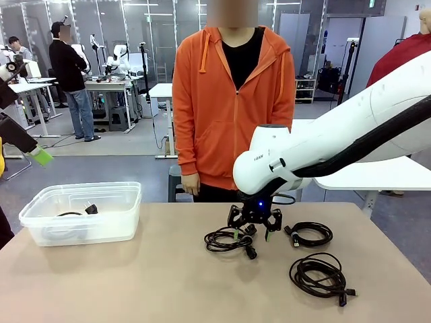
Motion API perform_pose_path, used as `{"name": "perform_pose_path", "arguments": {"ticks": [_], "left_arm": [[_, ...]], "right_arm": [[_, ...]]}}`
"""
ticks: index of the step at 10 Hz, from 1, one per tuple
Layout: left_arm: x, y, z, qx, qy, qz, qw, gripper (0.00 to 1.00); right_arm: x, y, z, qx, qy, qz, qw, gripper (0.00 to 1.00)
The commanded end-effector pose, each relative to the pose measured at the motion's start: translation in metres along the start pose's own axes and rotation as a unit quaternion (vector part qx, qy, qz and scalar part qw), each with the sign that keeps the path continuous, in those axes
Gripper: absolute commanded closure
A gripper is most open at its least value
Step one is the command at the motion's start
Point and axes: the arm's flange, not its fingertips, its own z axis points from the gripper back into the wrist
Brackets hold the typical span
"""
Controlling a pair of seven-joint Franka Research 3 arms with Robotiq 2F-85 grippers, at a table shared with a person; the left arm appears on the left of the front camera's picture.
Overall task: Organize and store the cables.
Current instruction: Place the Power Cable into the Organizing box.
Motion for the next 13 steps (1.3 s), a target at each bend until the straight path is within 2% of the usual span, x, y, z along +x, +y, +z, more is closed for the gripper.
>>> {"name": "perform_pose_path", "arguments": {"ticks": [1,5,9,10,11,12,13], "left_arm": [[-0.003,-0.002,0.001,-0.001,-0.002,0.004,1.000,0.00],[-0.003,-0.002,0.001,-0.001,-0.002,0.004,1.000,0.00],[-0.003,-0.002,0.001,-0.001,-0.002,0.004,1.000,0.00],[-0.003,-0.002,0.001,-0.001,-0.002,0.004,1.000,0.00],[-0.003,-0.002,0.001,-0.001,-0.002,0.004,1.000,0.00],[-0.003,-0.002,0.001,-0.001,-0.002,0.004,1.000,0.00],[-0.003,-0.002,0.001,-0.001,-0.002,0.004,1.000,0.00]], "right_arm": [[0.011,0.008,-0.008,-0.023,-0.023,-0.028,0.999,0.00],[0.027,0.009,-0.027,-0.016,-0.024,-0.069,0.997,0.00],[0.035,0.015,-0.040,-0.029,-0.027,-0.075,0.996,0.00],[0.033,0.018,-0.039,-0.036,-0.031,-0.067,0.997,0.38],[0.031,0.019,-0.038,-0.037,-0.028,-0.067,0.997,0.60],[0.027,0.019,-0.034,-0.040,-0.029,-0.071,0.996,0.98],[0.025,0.020,-0.030,-0.044,-0.031,-0.073,0.996,1.00]]}}
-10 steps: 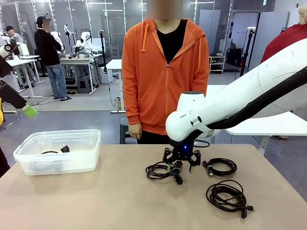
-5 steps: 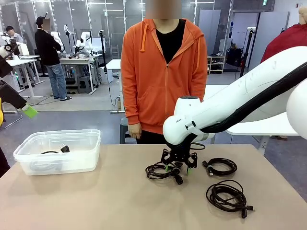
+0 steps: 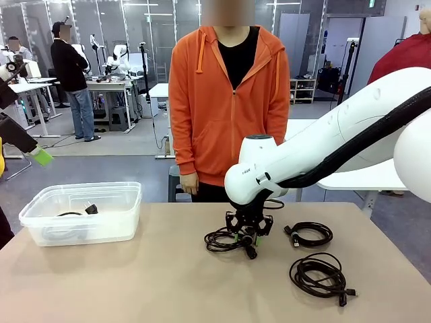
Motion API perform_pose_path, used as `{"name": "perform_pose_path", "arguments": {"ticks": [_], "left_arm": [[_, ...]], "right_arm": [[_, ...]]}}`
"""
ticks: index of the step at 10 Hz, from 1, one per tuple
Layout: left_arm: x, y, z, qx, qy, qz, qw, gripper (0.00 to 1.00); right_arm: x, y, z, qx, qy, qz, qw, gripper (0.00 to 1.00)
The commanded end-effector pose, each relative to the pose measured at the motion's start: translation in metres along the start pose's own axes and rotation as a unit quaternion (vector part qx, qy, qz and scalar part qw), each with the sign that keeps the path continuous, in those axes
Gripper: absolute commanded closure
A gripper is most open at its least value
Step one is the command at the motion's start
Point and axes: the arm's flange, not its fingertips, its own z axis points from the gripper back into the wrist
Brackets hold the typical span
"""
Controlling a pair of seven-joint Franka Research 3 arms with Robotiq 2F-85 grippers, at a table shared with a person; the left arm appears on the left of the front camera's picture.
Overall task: Organize and store the cables.
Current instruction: Place the Power Cable into the Organizing box.
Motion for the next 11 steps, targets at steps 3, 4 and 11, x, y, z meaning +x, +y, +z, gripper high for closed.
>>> {"name": "perform_pose_path", "arguments": {"ticks": [3,4,11], "left_arm": [[-0.003,-0.002,0.001,-0.001,-0.002,0.004,1.000,0.00],[-0.003,-0.002,0.001,-0.001,-0.002,0.004,1.000,0.00],[-0.003,-0.002,0.001,-0.001,-0.002,0.004,1.000,0.00]], "right_arm": [[-0.013,0.007,0.006,-0.036,-0.007,-0.019,0.999,0.98],[-0.012,0.006,0.004,-0.036,-0.004,-0.024,0.999,1.00],[-0.026,0.013,0.068,-0.004,-0.044,0.001,0.999,1.00]]}}
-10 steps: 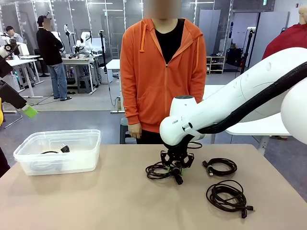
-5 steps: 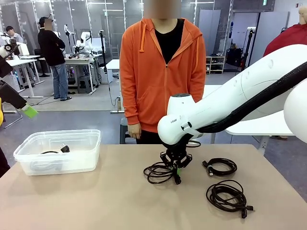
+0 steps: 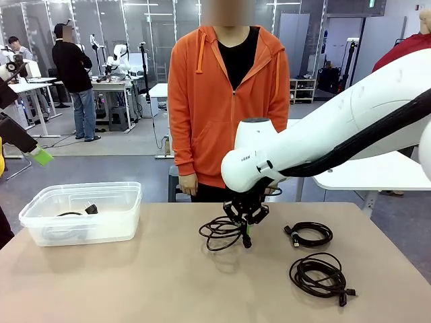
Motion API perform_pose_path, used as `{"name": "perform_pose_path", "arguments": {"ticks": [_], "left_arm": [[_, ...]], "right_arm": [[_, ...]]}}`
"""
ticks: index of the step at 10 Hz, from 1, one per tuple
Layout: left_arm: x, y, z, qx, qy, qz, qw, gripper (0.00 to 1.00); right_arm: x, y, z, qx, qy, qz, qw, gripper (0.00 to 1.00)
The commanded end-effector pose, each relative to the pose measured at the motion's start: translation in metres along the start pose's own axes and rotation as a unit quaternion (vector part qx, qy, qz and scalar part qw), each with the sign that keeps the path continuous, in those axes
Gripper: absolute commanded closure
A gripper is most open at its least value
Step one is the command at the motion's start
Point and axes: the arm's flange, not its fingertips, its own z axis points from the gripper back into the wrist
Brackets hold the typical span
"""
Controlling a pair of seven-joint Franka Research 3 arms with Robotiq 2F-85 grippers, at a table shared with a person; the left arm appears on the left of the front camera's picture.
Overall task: Organize and store the cables.
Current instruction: Place the Power Cable into the Organizing box.
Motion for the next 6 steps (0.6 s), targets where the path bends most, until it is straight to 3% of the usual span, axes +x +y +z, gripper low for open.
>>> {"name": "perform_pose_path", "arguments": {"ticks": [1,6], "left_arm": [[-0.003,-0.002,0.001,-0.001,-0.002,0.004,1.000,0.00],[-0.003,-0.002,0.001,-0.001,-0.002,0.004,1.000,0.00]], "right_arm": [[-0.016,0.004,0.023,0.001,-0.021,0.008,1.000,1.00],[-0.030,0.076,0.027,0.026,-0.023,0.063,0.997,1.00]]}}
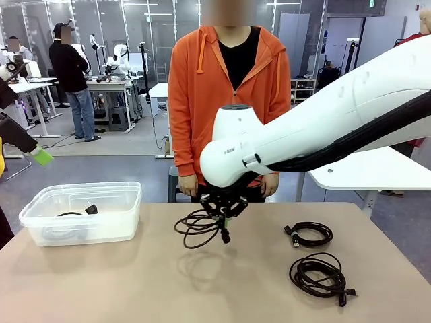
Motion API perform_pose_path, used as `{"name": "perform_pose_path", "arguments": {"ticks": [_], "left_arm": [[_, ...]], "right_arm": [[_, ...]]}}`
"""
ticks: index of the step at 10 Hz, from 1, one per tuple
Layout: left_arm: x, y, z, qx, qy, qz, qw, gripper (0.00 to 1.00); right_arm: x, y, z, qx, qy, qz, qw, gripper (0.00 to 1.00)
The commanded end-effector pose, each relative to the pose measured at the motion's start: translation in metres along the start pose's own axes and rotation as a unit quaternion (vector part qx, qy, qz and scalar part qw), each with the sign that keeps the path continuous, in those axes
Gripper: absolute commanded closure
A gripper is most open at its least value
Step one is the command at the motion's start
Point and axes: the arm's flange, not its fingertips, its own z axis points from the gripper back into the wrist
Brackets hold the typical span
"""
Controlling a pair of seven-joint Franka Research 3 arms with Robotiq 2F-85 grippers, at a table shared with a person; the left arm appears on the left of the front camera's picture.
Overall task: Organize and store the cables.
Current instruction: Place the Power Cable into the Organizing box.
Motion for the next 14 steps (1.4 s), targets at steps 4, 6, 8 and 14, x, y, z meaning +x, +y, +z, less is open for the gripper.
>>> {"name": "perform_pose_path", "arguments": {"ticks": [4,6,8,14], "left_arm": [[-0.003,-0.002,0.000,-0.001,-0.002,0.004,1.000,0.00],[-0.003,-0.002,0.000,-0.001,-0.002,0.004,1.000,0.00],[-0.003,-0.002,0.000,-0.001,-0.002,0.004,1.000,0.00],[-0.003,-0.002,0.000,-0.001,-0.002,0.004,1.000,0.00]], "right_arm": [[-0.002,0.057,-0.028,0.054,-0.011,0.023,0.998,1.00],[-0.010,0.069,-0.046,0.058,-0.010,0.031,0.998,1.00],[-0.015,0.071,-0.055,0.056,-0.005,0.032,0.998,1.00],[-0.017,0.067,-0.062,0.044,0.005,0.035,0.998,0.36]]}}
